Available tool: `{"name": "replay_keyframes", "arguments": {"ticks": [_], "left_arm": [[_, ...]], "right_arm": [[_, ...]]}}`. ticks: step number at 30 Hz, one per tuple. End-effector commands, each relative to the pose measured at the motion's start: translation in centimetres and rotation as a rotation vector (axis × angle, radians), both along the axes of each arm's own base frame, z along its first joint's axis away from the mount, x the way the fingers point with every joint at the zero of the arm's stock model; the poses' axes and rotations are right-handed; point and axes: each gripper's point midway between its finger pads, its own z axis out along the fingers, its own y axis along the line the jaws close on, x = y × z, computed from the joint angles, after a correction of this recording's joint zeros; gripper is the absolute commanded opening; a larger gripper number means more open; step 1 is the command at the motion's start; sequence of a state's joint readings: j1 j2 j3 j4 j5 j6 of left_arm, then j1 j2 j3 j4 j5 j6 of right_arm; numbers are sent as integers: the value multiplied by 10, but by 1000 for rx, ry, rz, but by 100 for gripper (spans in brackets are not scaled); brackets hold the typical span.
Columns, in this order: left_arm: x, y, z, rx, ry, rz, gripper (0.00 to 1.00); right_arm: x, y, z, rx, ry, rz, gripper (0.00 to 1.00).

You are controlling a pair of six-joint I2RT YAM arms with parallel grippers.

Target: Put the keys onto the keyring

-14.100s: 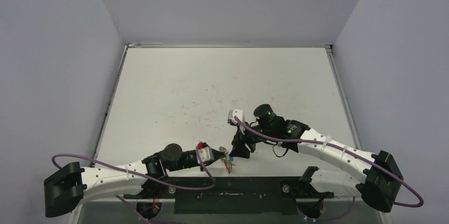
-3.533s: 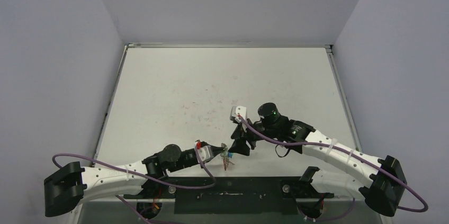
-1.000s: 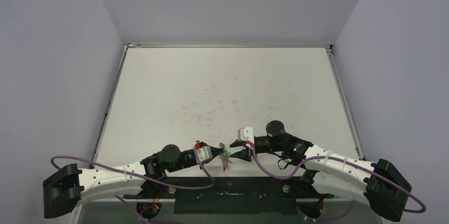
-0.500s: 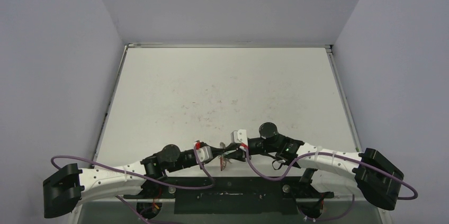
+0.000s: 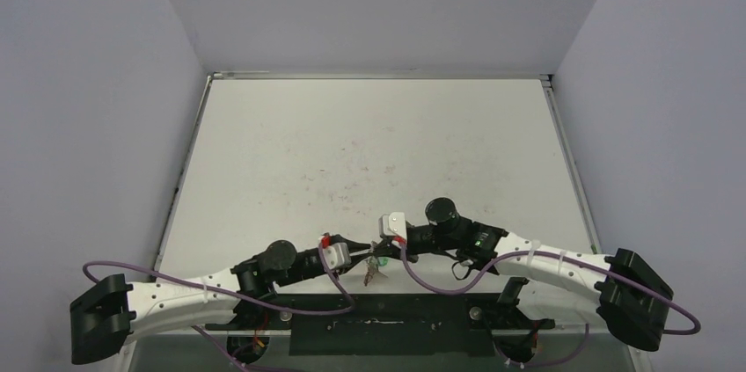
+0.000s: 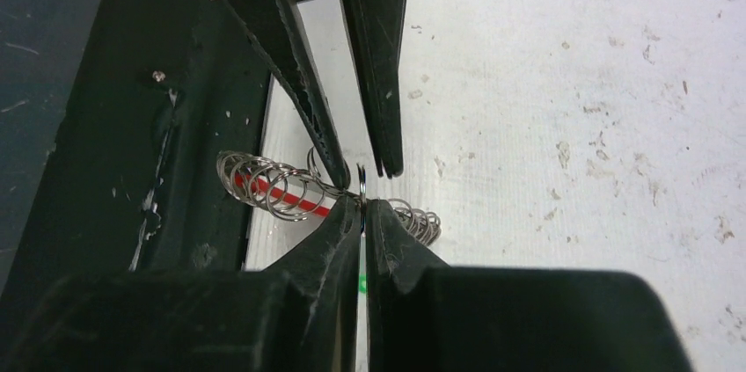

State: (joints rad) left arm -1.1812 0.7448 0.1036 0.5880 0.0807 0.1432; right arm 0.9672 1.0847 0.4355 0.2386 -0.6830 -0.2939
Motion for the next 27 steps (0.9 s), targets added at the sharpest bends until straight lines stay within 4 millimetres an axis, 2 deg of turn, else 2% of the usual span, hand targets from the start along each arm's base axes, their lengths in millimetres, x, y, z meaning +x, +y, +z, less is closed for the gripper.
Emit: {"name": "replay_keyframes", "arguments": {"ticks": [1,8,12,17,21,27], "left_arm": [[4,1,26,-71,-28,28,21],[9,8,24,12,-42,57,25],[13,7,26,56,-55,65,31],[16,0,32,71,-76,60,32],[16,-7,31,70,-78,42,29],[16,-11,29,80,-77,35,15]], "right_arm": [[5,-12,8,-129,-32,-6,0],[8,-23,11,-322,34,-39,0],[11,-16,23,-384,69,-49,0],[10,-5,27,-449,119,-34,0],[9,2,28,-460,133,-23,0],[6,4,30,-443,125,-4,0]]}}
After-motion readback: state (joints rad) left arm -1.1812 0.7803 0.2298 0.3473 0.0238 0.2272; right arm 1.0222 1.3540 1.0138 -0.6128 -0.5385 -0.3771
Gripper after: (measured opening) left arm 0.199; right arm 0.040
